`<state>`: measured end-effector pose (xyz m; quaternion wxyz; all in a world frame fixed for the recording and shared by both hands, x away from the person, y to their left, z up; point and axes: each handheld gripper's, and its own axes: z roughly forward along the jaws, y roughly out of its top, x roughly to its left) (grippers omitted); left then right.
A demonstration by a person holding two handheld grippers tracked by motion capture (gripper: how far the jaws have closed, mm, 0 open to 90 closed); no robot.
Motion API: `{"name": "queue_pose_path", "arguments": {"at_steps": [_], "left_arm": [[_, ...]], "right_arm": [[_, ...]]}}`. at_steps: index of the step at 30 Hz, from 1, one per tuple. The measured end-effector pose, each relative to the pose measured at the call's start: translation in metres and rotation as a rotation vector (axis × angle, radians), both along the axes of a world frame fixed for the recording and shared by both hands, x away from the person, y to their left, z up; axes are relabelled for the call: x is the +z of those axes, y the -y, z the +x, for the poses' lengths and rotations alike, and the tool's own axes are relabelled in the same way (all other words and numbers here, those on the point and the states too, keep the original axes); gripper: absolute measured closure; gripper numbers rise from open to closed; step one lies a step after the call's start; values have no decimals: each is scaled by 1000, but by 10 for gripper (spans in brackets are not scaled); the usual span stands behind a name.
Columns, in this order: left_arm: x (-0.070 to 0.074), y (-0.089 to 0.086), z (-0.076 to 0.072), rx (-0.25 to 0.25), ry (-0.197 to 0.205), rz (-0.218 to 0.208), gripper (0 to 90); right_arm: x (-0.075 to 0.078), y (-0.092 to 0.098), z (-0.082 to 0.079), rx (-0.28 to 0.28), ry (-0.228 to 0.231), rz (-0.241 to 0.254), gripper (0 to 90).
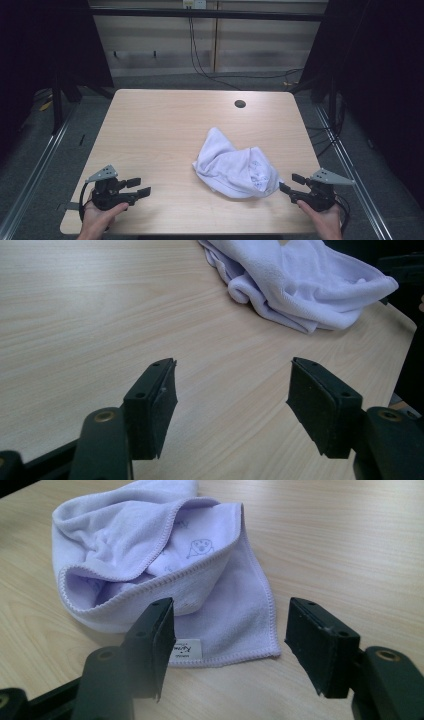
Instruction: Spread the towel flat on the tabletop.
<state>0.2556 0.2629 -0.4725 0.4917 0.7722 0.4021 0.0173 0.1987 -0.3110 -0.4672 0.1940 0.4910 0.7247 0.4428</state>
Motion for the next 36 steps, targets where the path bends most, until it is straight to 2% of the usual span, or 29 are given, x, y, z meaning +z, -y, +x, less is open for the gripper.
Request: {"name": "queue_pose_path", "arguments": {"at_steps": [2,4,7,9,12,13,16,19,20,21,22,23,24,25,27,28,29,30,31,33,34,35,36], "left_arm": [[1,-1,0,6,-4,-9,389],[2,-5,0,2,1,-55,450],[3,-6,2,15,8,-64,428],[2,-6,2,24,-11,-70,415],[0,-3,1,19,-54,-64,443],[0,-2,-1,16,-55,-54,446],[-1,-2,-2,-22,-66,-77,474],[1,-1,-3,-28,-46,-65,469],[3,0,0,-30,-11,-45,453],[3,0,0,-30,-11,-45,454],[6,3,5,-44,40,-17,456],[6,3,5,-44,40,-17,459],[7,6,9,-38,64,4,465],[7,6,9,-38,64,4,466],[7,11,16,-40,48,-24,479],[7,15,19,-42,52,-11,492],[7,20,21,-52,58,-5,492],[9,29,26,-78,64,3,492],[9,29,26,-78,64,3,491],[11,40,28,-100,77,7,480],[11,44,28,-105,81,8,468],[11,46,26,-109,84,12,460],[9,48,22,-124,87,24,455]], "right_arm": [[2,-2,0,25,13,-5,399],[2,-2,1,36,6,-15,386],[0,0,2,59,-18,-4,407],[1,2,3,67,-18,7,410],[7,0,6,80,17,29,460],[9,-2,9,89,17,28,447],[12,-11,21,138,-5,16,433],[14,-21,29,163,-14,9,424],[14,-34,39,200,-24,5,382],[14,-34,39,200,-24,5,382],[15,-45,49,224,-36,-10,339],[15,-45,49,224,-36,-10,339],[14,-54,62,243,-39,-19,320],[14,-54,62,243,-39,-19,320],[14,-61,77,252,-70,-17,302],[14,-69,89,256,-81,-40,275],[14,-69,89,256,-81,-40,275],[13,-77,98,277,-90,-68,275],[13,-77,98,277,-90,-68,275],[6,-83,107,284,-116,-77,275],[-7,-89,114,291,-165,-94,345],[-13,-91,116,303,-177,-100,426],[-20,-94,117,309,-196,-93,434]]}}
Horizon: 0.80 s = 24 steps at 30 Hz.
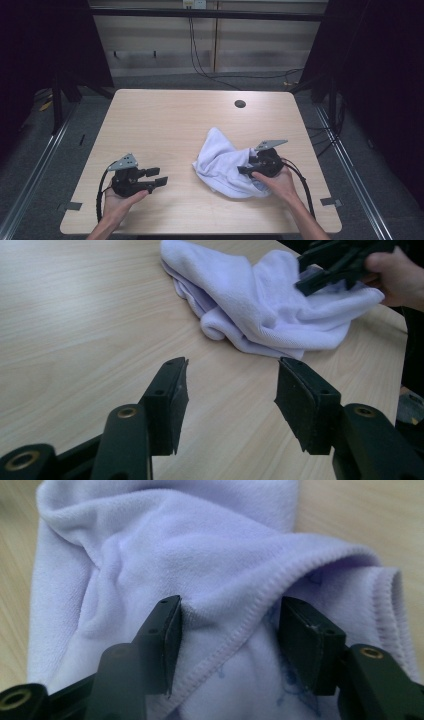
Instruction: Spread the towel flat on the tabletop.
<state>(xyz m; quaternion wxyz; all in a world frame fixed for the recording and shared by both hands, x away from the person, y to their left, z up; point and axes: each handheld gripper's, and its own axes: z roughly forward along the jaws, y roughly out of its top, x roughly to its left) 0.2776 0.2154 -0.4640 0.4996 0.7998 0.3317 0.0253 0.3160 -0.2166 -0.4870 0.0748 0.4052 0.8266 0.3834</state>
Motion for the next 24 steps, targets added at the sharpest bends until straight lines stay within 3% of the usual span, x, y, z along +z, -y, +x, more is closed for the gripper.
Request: {"name": "queue_pose_path", "arguments": {"at_steps": [2,4,9,14,15,16,17,18,19,20,24], "left_arm": [[-3,-2,-3,-2,-4,8,447],[-5,-4,-4,14,-8,18,430],[-3,-5,-5,47,18,0,409],[0,-2,-8,30,33,-10,451],[1,-1,-9,12,38,-21,512],[2,0,-12,0,65,-20,512],[5,1,-15,-13,85,-28,572],[9,6,-17,-41,90,-30,592],[9,6,-17,-41,90,-30,602],[14,12,-15,-59,100,-27,610],[21,29,-5,-77,111,-9,641]], "right_arm": [[1,-1,3,17,-9,13,555],[0,-5,3,21,-4,17,616],[-2,-27,-1,79,19,28,690],[0,-67,-16,200,62,36,725],[2,-76,-21,223,67,59,724],[2,-76,-21,223,67,59,724],[4,-84,-23,253,70,59,711],[5,-92,-27,263,70,71,631],[5,-92,-27,263,70,71,631],[8,-92,-28,265,55,72,528],[21,-71,-30,207,83,108,513]]}}
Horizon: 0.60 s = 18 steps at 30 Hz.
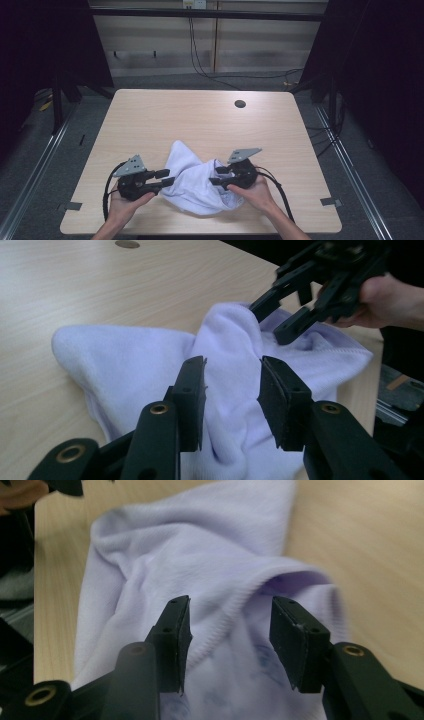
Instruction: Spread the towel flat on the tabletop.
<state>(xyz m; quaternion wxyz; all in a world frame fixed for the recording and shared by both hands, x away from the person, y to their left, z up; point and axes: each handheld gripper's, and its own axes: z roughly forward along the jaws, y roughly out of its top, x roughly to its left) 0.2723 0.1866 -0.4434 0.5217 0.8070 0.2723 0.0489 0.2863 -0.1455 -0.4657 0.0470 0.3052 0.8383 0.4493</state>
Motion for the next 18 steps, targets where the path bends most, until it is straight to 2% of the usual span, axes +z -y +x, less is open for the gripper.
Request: {"name": "queue_pose_path", "arguments": {"at_steps": [1,2,3,5,6,7,8,9,10,11,12,14,15,16,18], "left_arm": [[1,6,4,-11,6,8,653],[1,6,4,-11,6,8,685],[0,21,13,-39,0,22,710],[-3,38,23,-69,-32,21,729],[-6,46,26,-73,-28,37,721],[-6,46,26,-73,-28,37,697],[-15,62,28,-71,-31,65,641],[-15,62,28,-71,-31,65,572],[-21,69,27,-72,-50,64,572],[-27,74,26,-84,-64,79,496],[-29,79,24,-92,-56,114,423],[-30,80,25,-91,-50,120,416],[-32,81,28,-87,-67,106,409],[-32,81,28,-87,-67,106,411],[-39,85,30,-87,-77,143,420]], "right_arm": [[4,8,-1,-19,3,15,516],[4,8,-1,-19,3,15,516],[11,25,-2,-87,15,41,534],[10,33,0,-103,11,51,544],[8,35,1,-110,4,40,548],[8,35,1,-110,4,40,548],[-2,36,6,-104,-24,16,548],[-2,36,6,-104,-24,16,548],[-6,36,8,-104,-32,11,548],[-10,34,11,-96,-43,1,550],[-14,29,13,-72,-46,-27,557],[-14,28,13,-73,-45,-29,564],[-14,28,13,-70,-56,12,600],[-14,28,13,-70,-56,12,600],[-17,24,13,-73,-60,-3,630]]}}
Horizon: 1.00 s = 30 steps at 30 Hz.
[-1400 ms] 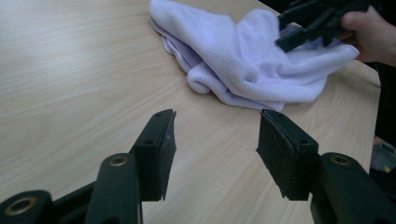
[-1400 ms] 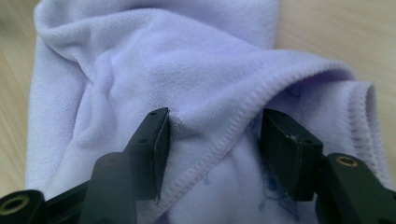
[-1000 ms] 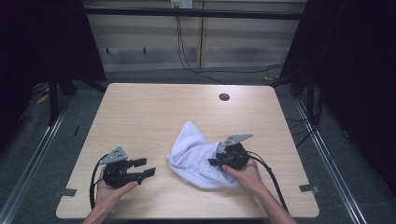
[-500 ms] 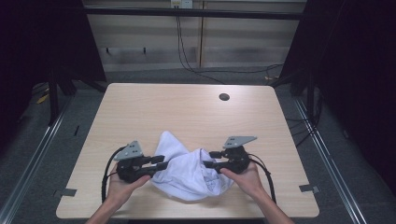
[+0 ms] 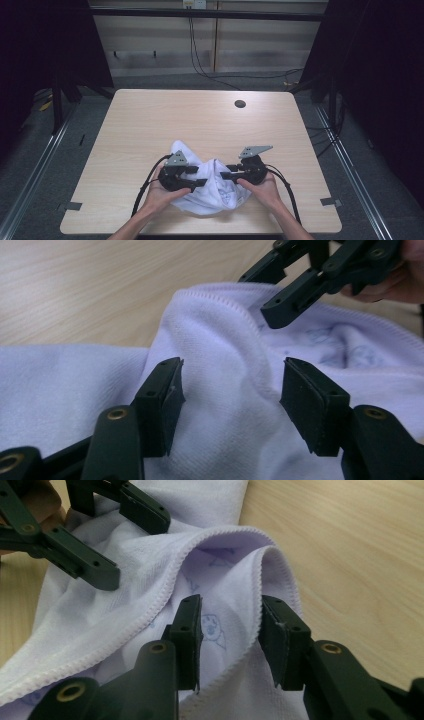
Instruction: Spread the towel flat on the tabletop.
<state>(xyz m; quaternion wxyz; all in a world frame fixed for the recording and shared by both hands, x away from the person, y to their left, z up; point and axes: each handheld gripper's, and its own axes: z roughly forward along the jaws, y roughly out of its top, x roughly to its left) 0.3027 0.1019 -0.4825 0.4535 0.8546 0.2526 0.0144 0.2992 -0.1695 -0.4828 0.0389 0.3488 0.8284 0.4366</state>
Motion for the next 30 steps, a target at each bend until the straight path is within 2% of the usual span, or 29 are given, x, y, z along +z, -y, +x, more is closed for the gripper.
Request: {"name": "queue_pose_path", "arguments": {"at_steps": [1,2,3,4,6,8,10,11,12,13,14,15,17,18,19,20,21,25,26,27,29,30], "left_arm": [[0,0,0,0,0,0,426],[-3,1,-1,0,8,20,463],[-4,0,-1,-4,5,17,504],[-2,-2,-2,-14,11,7,565],[-1,-5,-1,-4,-12,-21,692],[1,-8,0,6,5,-43,757],[5,-13,0,22,-4,-82,779],[5,-13,0,22,-4,-82,784],[10,-19,0,29,-14,-139,790],[10,-19,0,29,-14,-139,793],[17,-24,-1,31,-8,-196,804],[21,-27,-2,35,0,-219,822],[29,-37,-2,60,-1,-286,841],[34,-44,-2,77,11,-287,852],[34,-44,-2,77,11,-287,858],[38,-54,0,93,33,-281,860],[39,-59,1,104,27,-298,861],[43,-72,5,138,32,-313,861],[44,-75,5,148,37,-320,862],[48,-82,6,166,43,-333,862],[50,-84,6,173,51,-333,864],[56,-91,8,194,67,-345,865]], "right_arm": [[0,0,0,0,0,0,630],[-4,-5,1,0,-11,-17,643],[-5,-6,1,0,-14,-23,661],[-7,-7,1,7,-15,-26,685],[-6,-9,0,11,-4,-31,764],[-5,-7,0,-1,-7,-34,829],[-3,1,1,-43,-14,-11,878],[-3,1,1,-43,-14,-11,878],[1,10,2,-80,-14,11,882],[1,10,2,-80,-14,11,882],[7,18,2,-95,-10,59,883],[10,20,2,-102,1,61,883],[15,25,1,-129,31,34,883],[16,29,1,-140,28,51,883],[16,29,1,-140,28,51,883],[19,39,1,-165,28,78,884],[20,41,1,-171,30,91,884],[28,47,0,-197,48,88,884],[31,52,1,-220,47,94,884],[34,56,2,-234,51,107,884],[36,58,3,-251,63,108,884],[43,59,5,-259,83,115,885]]}}
